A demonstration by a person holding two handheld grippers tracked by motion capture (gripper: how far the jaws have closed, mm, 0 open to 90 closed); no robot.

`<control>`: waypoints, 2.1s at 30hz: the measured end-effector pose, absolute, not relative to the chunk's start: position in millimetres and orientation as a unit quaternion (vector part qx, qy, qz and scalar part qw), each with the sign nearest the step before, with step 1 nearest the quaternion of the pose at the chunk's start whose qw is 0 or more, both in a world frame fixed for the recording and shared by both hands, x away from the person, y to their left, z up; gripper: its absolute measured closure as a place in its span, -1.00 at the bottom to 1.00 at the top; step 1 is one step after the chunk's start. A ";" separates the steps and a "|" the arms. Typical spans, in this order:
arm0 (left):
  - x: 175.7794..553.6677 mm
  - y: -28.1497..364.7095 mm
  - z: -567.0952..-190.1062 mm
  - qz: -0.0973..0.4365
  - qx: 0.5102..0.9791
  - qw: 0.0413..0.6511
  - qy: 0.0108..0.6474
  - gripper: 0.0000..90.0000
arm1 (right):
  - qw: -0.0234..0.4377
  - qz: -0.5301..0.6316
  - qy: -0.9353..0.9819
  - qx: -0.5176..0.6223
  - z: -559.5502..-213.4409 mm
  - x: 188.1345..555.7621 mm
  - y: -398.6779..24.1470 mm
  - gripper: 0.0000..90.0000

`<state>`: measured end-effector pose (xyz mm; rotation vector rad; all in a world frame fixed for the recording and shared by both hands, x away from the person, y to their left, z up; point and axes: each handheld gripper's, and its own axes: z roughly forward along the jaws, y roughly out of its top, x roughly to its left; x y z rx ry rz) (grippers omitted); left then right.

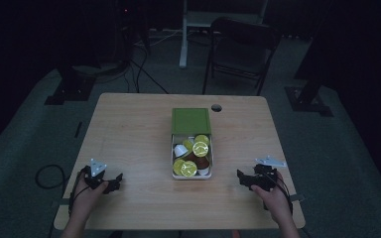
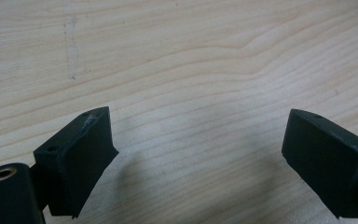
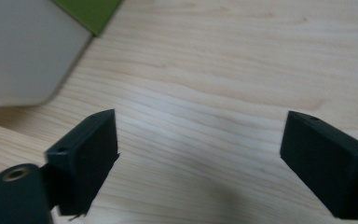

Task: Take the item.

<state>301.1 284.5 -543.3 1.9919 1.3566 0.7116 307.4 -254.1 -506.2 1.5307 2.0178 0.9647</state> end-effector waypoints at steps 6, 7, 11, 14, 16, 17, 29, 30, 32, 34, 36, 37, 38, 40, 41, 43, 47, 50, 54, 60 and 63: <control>301.1 281.9 -544.6 0.259 0.762 0.293 0.516 -0.79 | 0.215 0.372 0.732 0.529 -486.8 302.5 -240.1 -0.71; 301.2 281.8 -544.7 0.256 0.760 0.294 0.520 -0.79 | 0.213 0.375 0.733 0.526 -483.7 301.4 -237.6 -0.71; 302.0 282.0 -545.3 0.233 0.749 0.301 0.542 -0.79 | 0.212 0.387 0.740 0.508 -472.6 297.8 -226.9 -0.71; 302.5 282.9 -545.4 0.228 0.749 0.302 0.544 -0.79 | 0.209 0.395 0.741 0.501 -468.0 296.6 -221.9 -0.71; 302.5 282.9 -545.4 0.228 0.749 0.302 0.544 -0.79 | 0.211 0.402 0.744 0.490 -462.0 295.5 -214.7 -0.71; 302.6 282.8 -545.4 0.228 0.749 0.302 0.544 -0.79 | 0.210 0.404 0.745 0.487 -460.2 295.1 -212.3 -0.71; 302.6 283.0 -545.4 0.228 0.749 0.301 0.544 -0.79 | 0.199 0.423 0.768 0.438 -441.8 287.6 -176.4 -0.66; 302.6 283.0 -545.4 0.228 0.749 0.301 0.544 -0.79 | 0.198 0.425 0.770 0.433 -441.2 287.1 -172.9 -0.66; 302.6 283.0 -545.4 0.228 0.749 0.301 0.544 -0.79 | 0.194 0.430 0.773 0.424 -440.4 286.4 -166.3 -0.66; 302.6 283.0 -545.4 0.228 0.749 0.301 0.544 -0.79 | 0.192 0.432 0.777 0.416 -440.1 286.0 -160.2 -0.66; 302.6 283.0 -545.4 0.228 0.749 0.301 0.544 -0.79 | 0.188 0.434 0.780 0.410 -440.8 286.1 -154.4 -0.63; 302.6 283.0 -545.4 0.228 0.749 0.301 0.544 -0.79 | 0.185 0.435 0.781 0.409 -441.3 286.0 -151.4 -0.62; 302.6 283.0 -545.4 0.228 0.749 0.301 0.544 -0.79 | 0.183 0.435 0.783 0.406 -442.0 286.0 -148.4 -0.62; 302.6 283.0 -545.4 0.228 0.749 0.301 0.544 -0.79 | 0.178 0.435 0.788 0.399 -443.4 286.1 -142.6 -0.60; 302.6 283.0 -545.4 0.228 0.749 0.301 0.544 -0.79 | 0.174 0.436 0.789 0.397 -444.2 286.2 -139.8 -0.58; 302.6 283.0 -545.4 0.228 0.749 0.301 0.544 -0.79 | 0.172 0.436 0.791 0.392 -445.6 286.5 -134.2 -0.57; 302.6 283.0 -545.4 0.228 0.749 0.301 0.544 -0.79 | 0.166 0.436 0.797 0.385 -449.0 288.0 -123.9 -0.57; 302.6 283.0 -545.4 0.228 0.749 0.301 0.544 -0.79 | 0.162 0.435 0.800 0.381 -452.8 289.8 -116.5 -0.57; 302.6 283.0 -545.4 0.228 0.749 0.301 0.544 -0.79 | 0.161 0.428 0.804 0.379 -460.5 294.0 -108.0 -0.51; 302.6 283.0 -545.4 0.228 0.750 0.301 0.544 -0.79 | 0.159 0.423 0.808 0.378 -472.9 299.0 -96.5 -0.49; 302.6 283.0 -545.4 0.228 0.750 0.301 0.544 -0.79 | 0.157 0.422 0.809 0.378 -477.2 301.4 -92.2 -0.49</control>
